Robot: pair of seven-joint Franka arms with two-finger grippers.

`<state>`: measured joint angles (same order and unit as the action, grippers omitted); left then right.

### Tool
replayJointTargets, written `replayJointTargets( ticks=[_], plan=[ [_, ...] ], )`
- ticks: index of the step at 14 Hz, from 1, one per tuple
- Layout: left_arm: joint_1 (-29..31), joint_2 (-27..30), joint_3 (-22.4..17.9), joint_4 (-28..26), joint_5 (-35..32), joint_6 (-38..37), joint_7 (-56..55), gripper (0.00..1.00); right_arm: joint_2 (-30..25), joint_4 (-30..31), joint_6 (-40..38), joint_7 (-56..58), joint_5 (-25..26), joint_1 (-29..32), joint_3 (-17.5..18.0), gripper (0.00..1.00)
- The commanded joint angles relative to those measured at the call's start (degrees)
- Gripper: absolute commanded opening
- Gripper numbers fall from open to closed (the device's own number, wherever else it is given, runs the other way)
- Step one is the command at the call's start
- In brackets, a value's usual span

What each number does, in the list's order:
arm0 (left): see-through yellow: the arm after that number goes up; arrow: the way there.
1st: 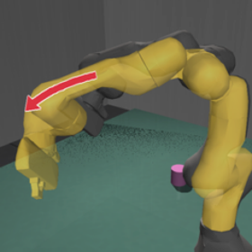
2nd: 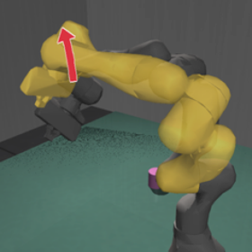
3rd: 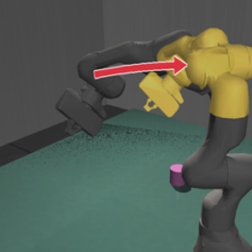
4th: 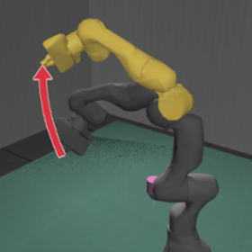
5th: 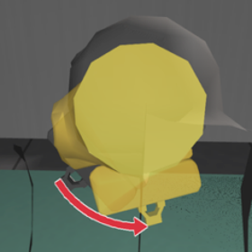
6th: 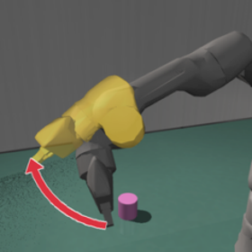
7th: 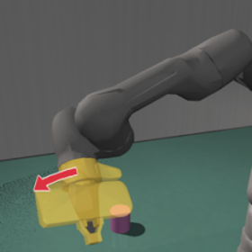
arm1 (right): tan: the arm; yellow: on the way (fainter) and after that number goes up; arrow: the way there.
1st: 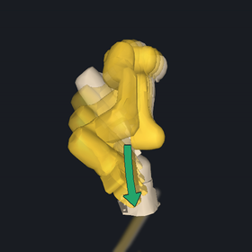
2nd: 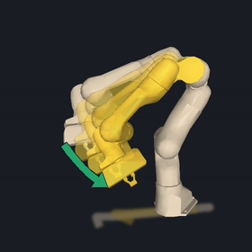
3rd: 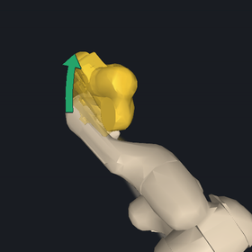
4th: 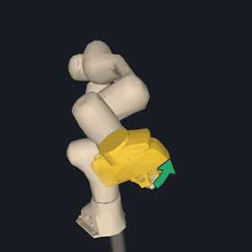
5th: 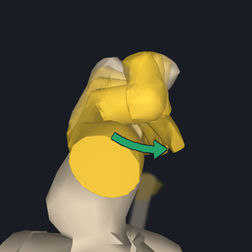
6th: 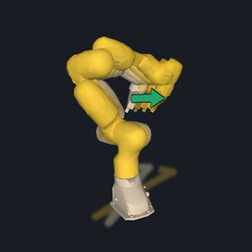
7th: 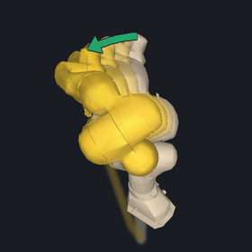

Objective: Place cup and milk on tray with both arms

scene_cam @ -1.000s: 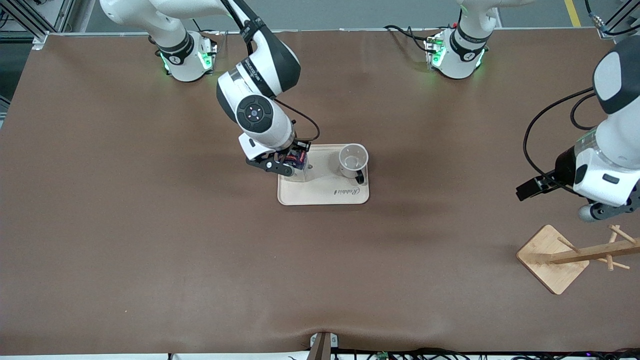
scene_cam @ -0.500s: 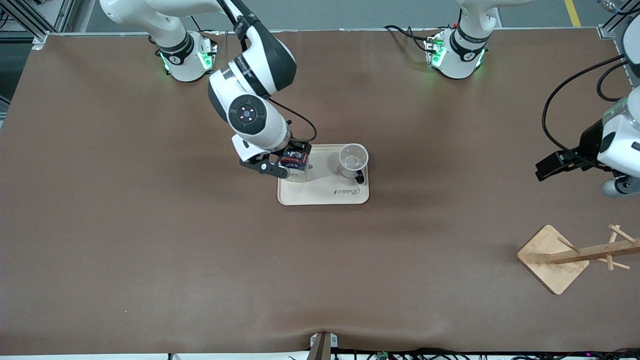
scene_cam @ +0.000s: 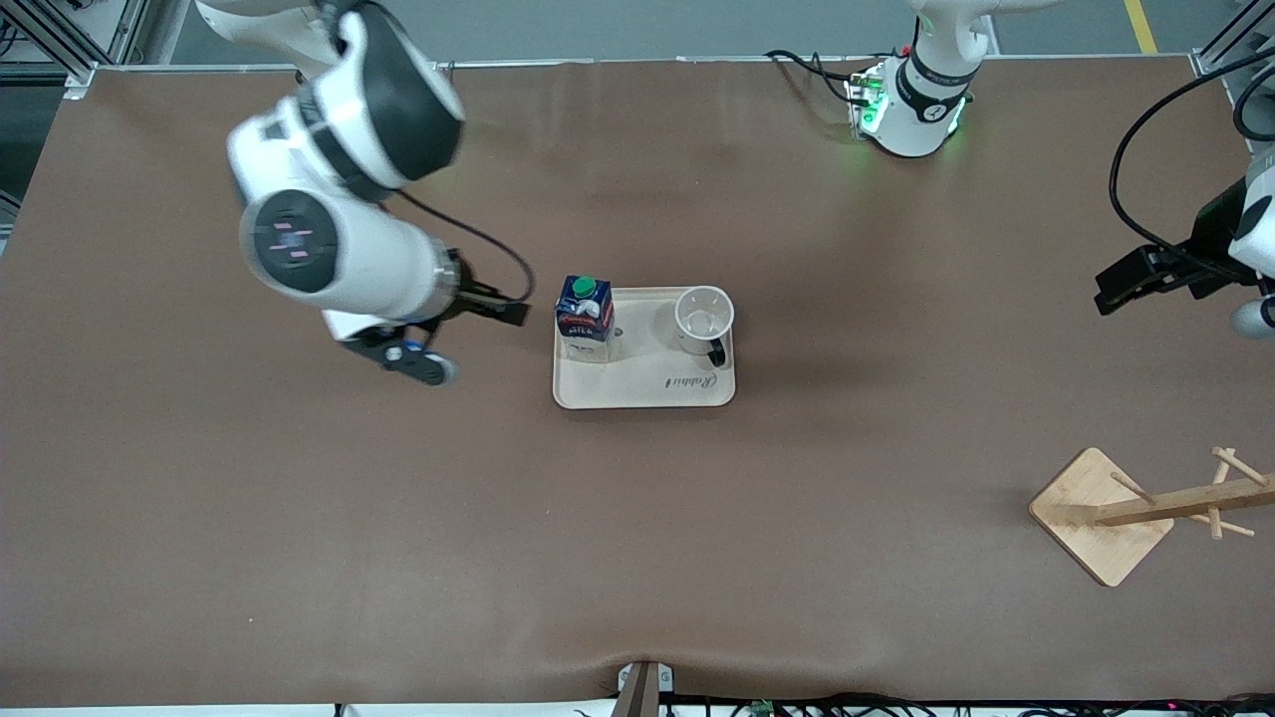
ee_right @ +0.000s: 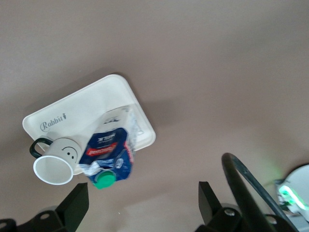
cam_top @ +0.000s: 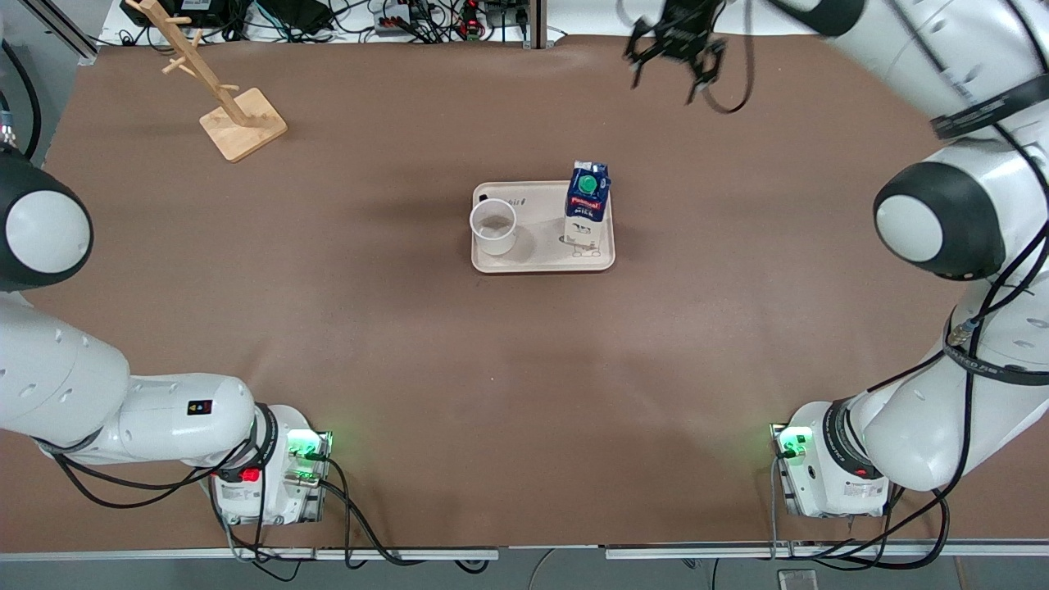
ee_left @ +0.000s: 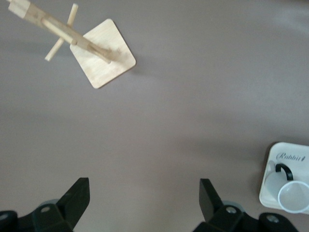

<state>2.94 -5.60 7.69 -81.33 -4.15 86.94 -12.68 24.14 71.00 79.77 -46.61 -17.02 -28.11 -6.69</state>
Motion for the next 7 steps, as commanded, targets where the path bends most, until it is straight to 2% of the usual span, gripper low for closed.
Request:
replayJointTargets(
  ticks=[1,3,5,6,7],
  plan=[
    [-3.09,4.79,-3.37,-4.96,-0.25,-0.81,2.83,1.00,0.38,-6.03,-7.94,1.69,-0.73,4.36,0.45,1.00],
    [-6.70,6.29,-7.06,-6.55,0.19,-0.72,3.01,1.00,-0.05,-6.22,-10.24,5.09,-0.99,9.80,0.71,1.00],
    [-8.29,8.40,-8.39,-9.36,0.11,-0.28,3.01,1.00,-1.90,-6.05,-12.09,14.74,-0.21,14.99,0.36,1.00],
    [-8.38,8.32,-8.39,-9.11,0.19,-0.28,3.01,1.00,-2.69,-6.05,-11.92,19.84,2.84,17.28,0.36,1.00],
    [-8.39,8.06,-8.39,-8.93,0.19,-0.19,3.01,1.00,-3.91,-5.96,-11.14,25.63,8.01,18.52,0.44,1.00]
  ],
)
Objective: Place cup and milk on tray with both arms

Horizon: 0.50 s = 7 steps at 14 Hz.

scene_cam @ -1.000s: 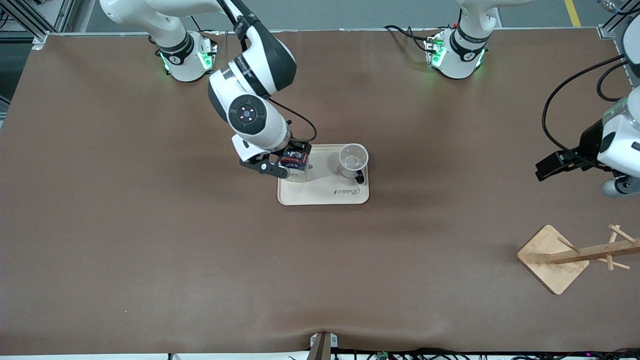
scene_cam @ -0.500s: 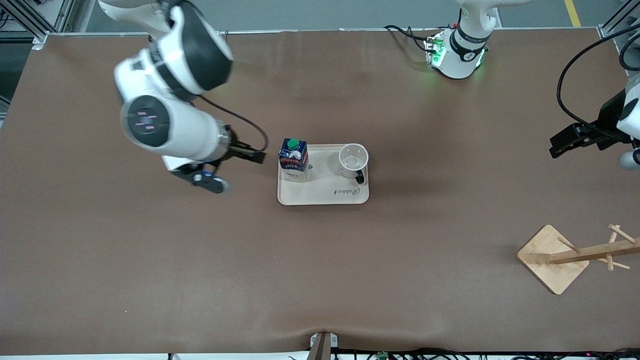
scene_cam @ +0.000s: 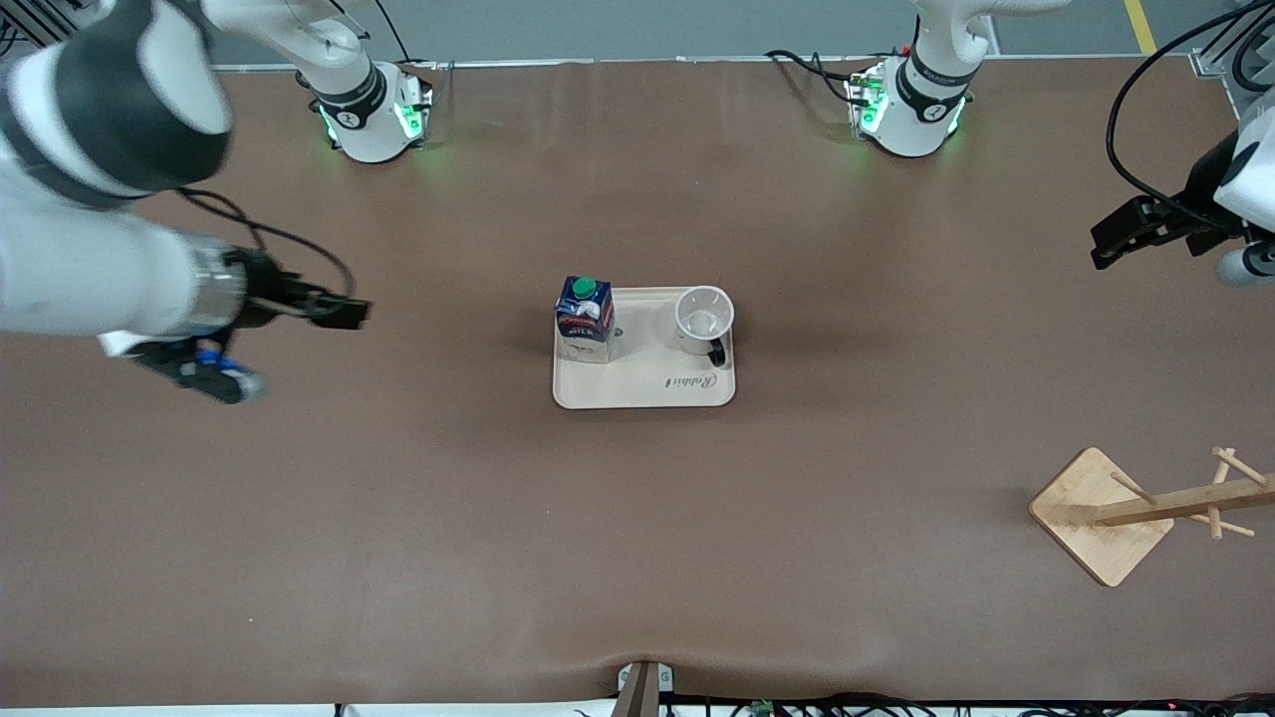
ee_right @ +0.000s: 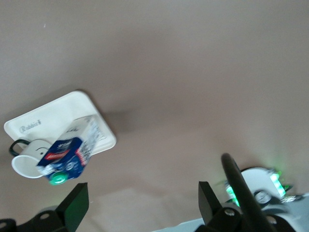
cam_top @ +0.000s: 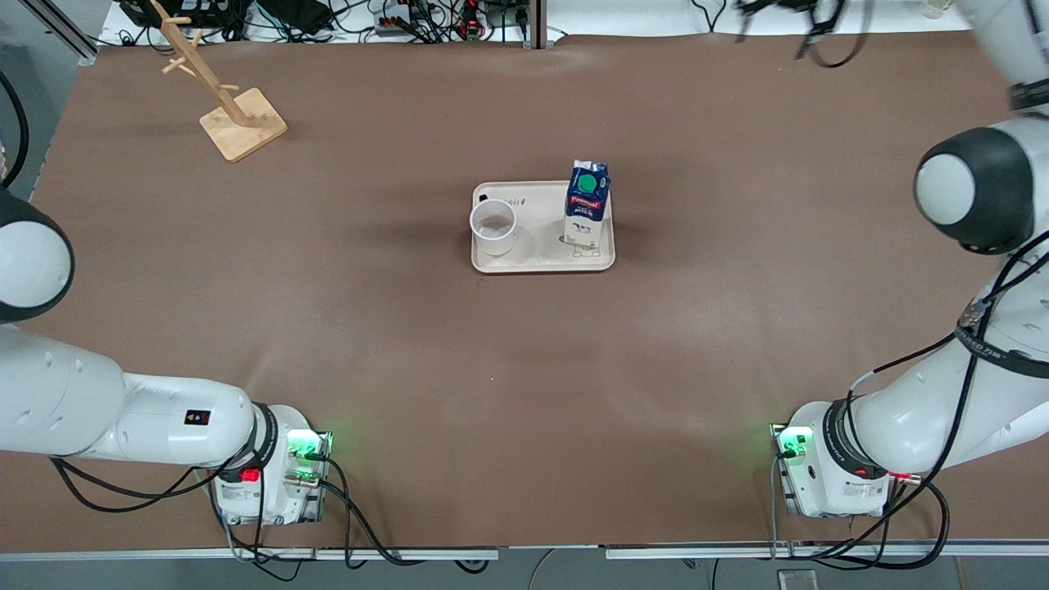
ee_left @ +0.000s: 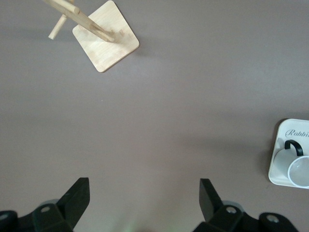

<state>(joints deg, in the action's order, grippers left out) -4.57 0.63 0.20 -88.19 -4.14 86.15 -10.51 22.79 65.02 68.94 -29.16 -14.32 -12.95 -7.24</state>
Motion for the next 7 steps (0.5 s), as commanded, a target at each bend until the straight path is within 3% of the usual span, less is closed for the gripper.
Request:
replayJointTargets(
  ticks=[1,3,7],
  plan=[
    [-0.88,1.40,-0.99,-1.81,0.18,0.77,0.93,1.00,-4.05,-0.07,0.74,12.76,9.36,3.72,1.09,1.00],
    [-0.88,0.78,-0.99,-0.84,0.10,1.12,0.93,1.00,-7.22,2.90,4.78,14.91,15.88,3.80,1.09,1.00],
    [-0.18,1.39,-1.34,-0.40,1.06,0.60,1.62,1.00,-17.49,19.49,17.16,21.13,16.25,7.41,0.91,1.00]
  ],
)
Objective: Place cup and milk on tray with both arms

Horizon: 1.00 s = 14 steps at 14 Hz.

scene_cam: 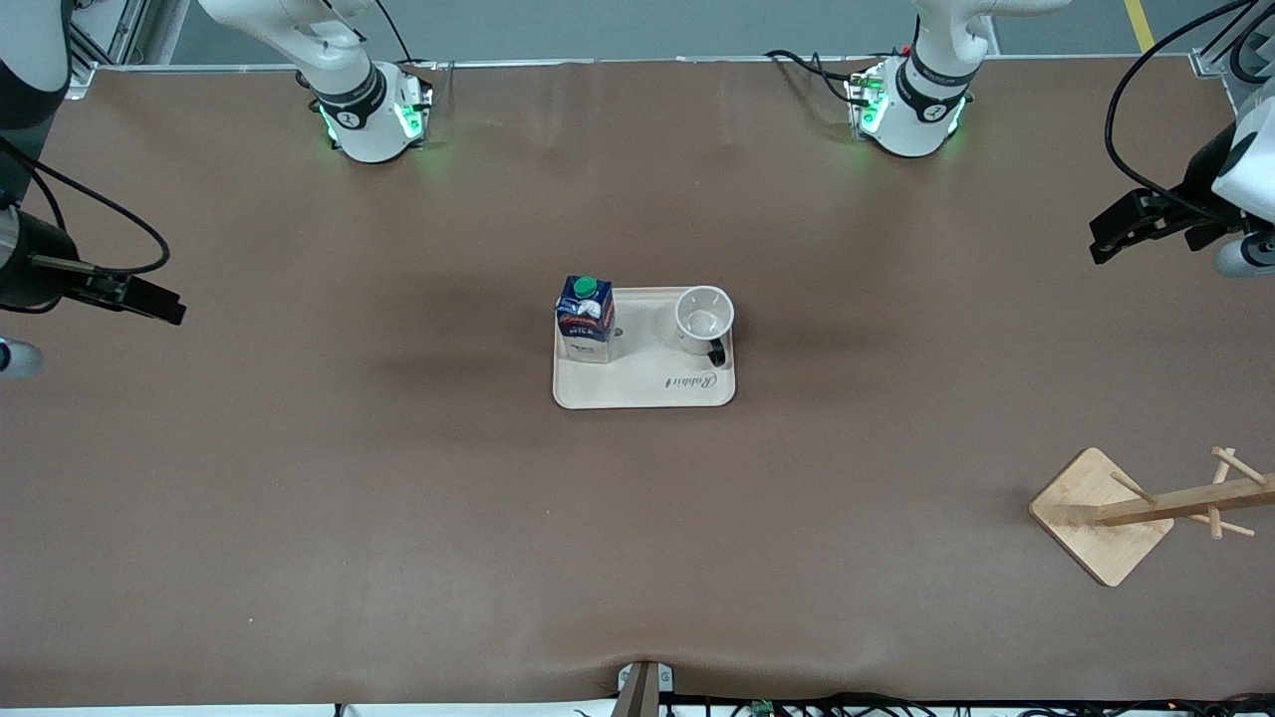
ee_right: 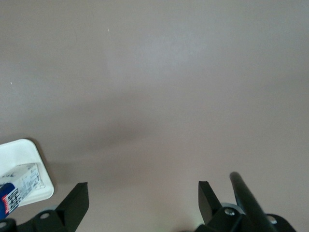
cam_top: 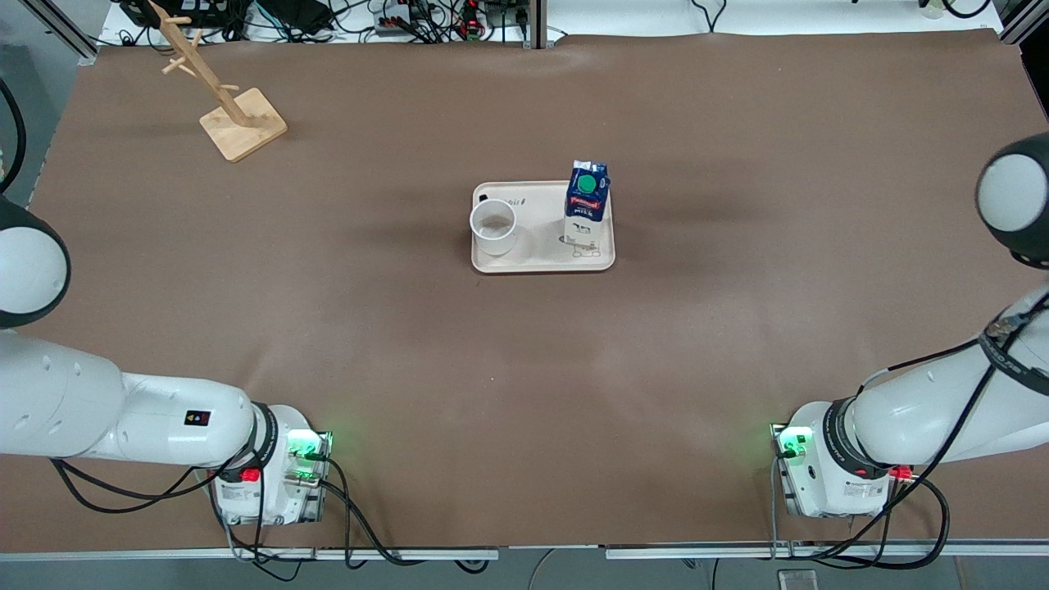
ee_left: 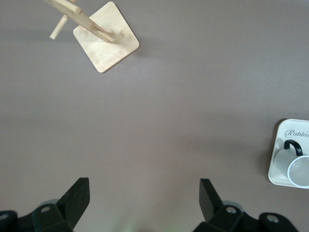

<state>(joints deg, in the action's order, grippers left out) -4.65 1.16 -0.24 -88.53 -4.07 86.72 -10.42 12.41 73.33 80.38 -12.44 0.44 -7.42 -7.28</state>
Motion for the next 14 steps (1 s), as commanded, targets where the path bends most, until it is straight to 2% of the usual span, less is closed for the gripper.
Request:
replayJointTargets(
  ticks=[1,3,9,11,13,14],
  plan=[
    [-0.44,0.95,-1.16,-0.49,1.60,-0.06,3.55,1.00,-8.78,13.74,7.66,6.87,1.49,2.49,0.86,1.00],
    [-0.97,2.09,-1.43,-2.08,1.79,-0.76,4.62,1.00,-9.59,14.73,8.04,8.04,1.49,3.81,0.86,1.00],
    [-0.36,1.13,-1.34,-2.08,3.63,0.29,4.62,1.00,-10.65,17.28,9.79,14.62,1.14,8.29,0.86,1.00],
    [-0.36,1.04,-1.34,-2.17,3.63,0.38,4.62,1.00,-10.56,16.32,9.44,14.81,1.14,8.13,1.12,1.00],
    [-0.36,0.95,-1.43,-2.34,3.63,1.17,4.62,1.00,-10.21,11.42,8.83,14.46,1.66,7.95,1.13,1.00],
    [-0.27,0.95,-1.43,-2.35,3.63,1.35,4.53,1.00,-10.30,10.96,8.30,14.20,1.84,7.86,1.21,1.00]
  ],
)
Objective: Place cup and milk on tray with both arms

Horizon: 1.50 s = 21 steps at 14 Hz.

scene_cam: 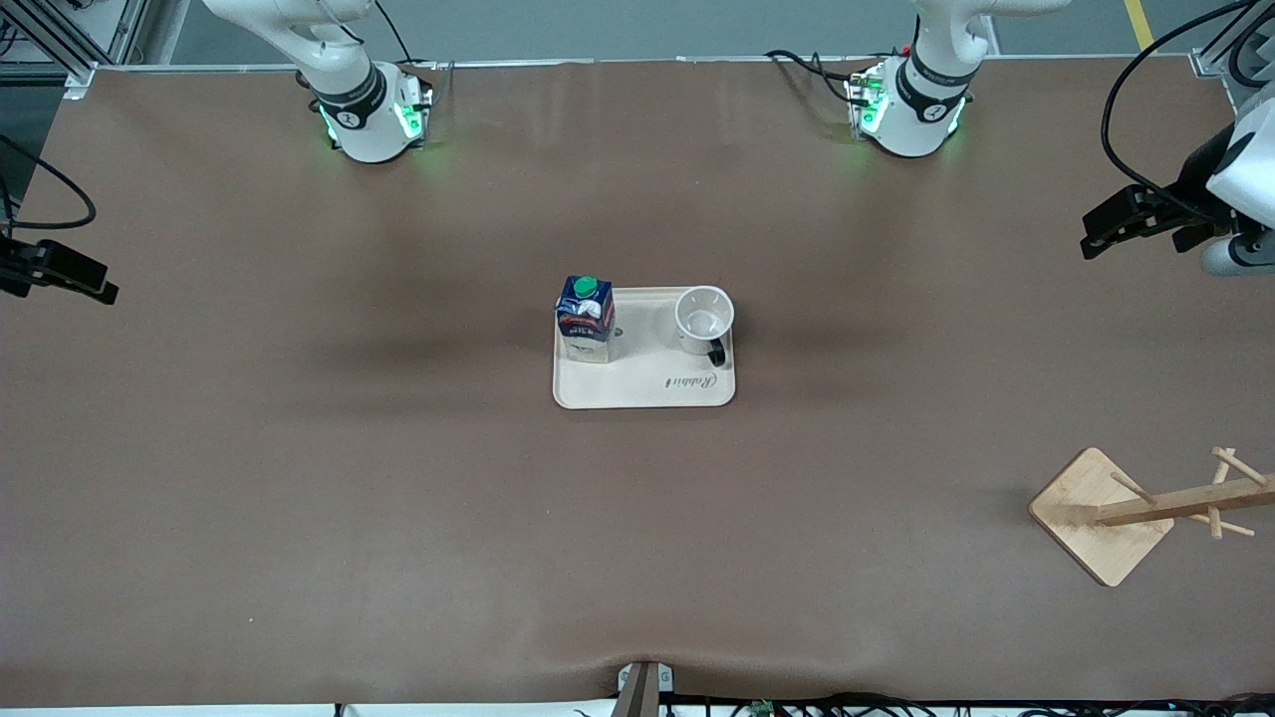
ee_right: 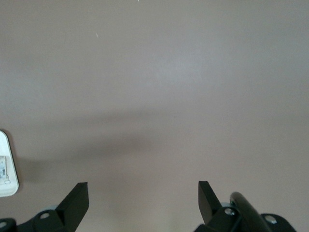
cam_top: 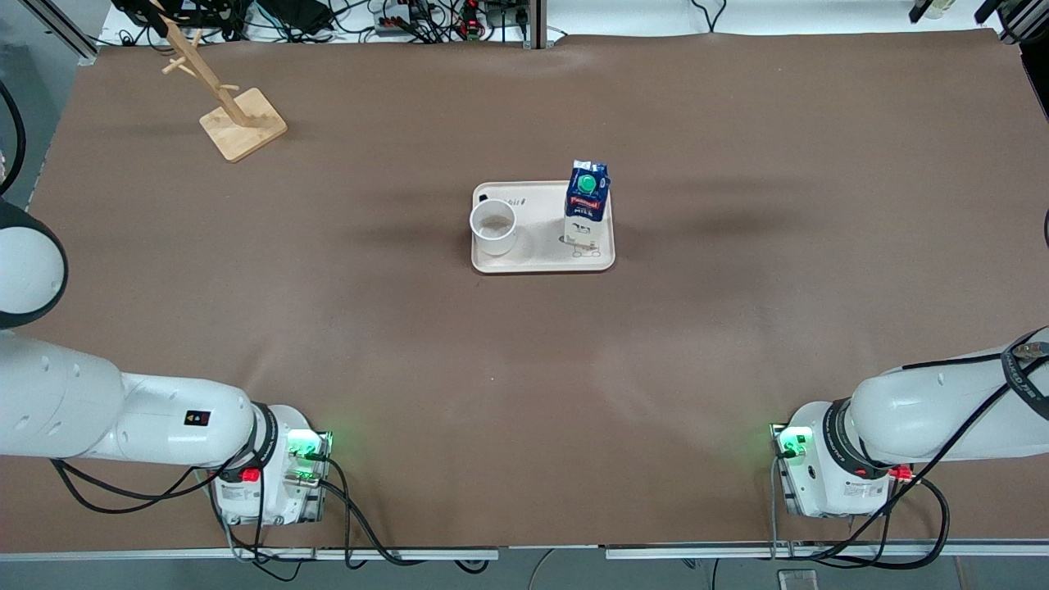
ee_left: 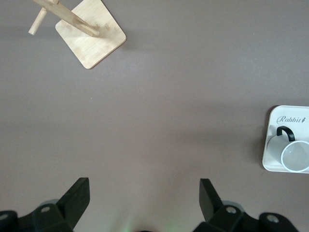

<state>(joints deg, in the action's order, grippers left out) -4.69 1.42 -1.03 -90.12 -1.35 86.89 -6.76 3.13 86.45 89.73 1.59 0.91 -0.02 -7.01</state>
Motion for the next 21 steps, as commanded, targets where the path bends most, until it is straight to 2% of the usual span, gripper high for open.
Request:
replayJointTargets(
  ticks=[1,3,5,8,17,19,21],
  plan=[
    [-0.23,0.86,-0.64,-1.28,0.91,1.17,0.70,1.00,-1.37,-2.25,-2.44,0.69,0.59,0.98,0.77,1.00],
    [-0.23,1.21,-0.64,-1.55,0.91,1.08,0.08,1.00,-1.90,-1.90,-5.17,0.70,-3.79,2.21,0.42,1.00],
    [0.12,1.30,-0.47,-2.07,0.73,1.08,-0.01,1.00,-3.04,-0.50,-4.48,0.52,-4.25,2.39,0.50,1.00],
    [0.21,1.21,-0.29,-2.25,0.56,1.26,-0.10,1.00,-5.77,3.10,-2.20,0.61,-3.90,1.96,0.77,1.00],
    [-0.40,2.71,0.15,-3.48,0.38,0.91,-0.36,1.00,-5.33,1.80,-1.58,0.87,-2.32,2.22,0.68,1.00],
    [0.12,2.71,2.59,-3.66,0.21,0.91,-0.45,1.00,-5.33,1.44,-1.75,0.87,-2.32,2.22,0.77,1.00],
    [-0.14,2.53,3.13,-3.40,0.12,0.82,-0.36,1.00,-5.33,1.27,-1.75,0.70,-2.15,2.04,0.68,1.00]
  ],
)
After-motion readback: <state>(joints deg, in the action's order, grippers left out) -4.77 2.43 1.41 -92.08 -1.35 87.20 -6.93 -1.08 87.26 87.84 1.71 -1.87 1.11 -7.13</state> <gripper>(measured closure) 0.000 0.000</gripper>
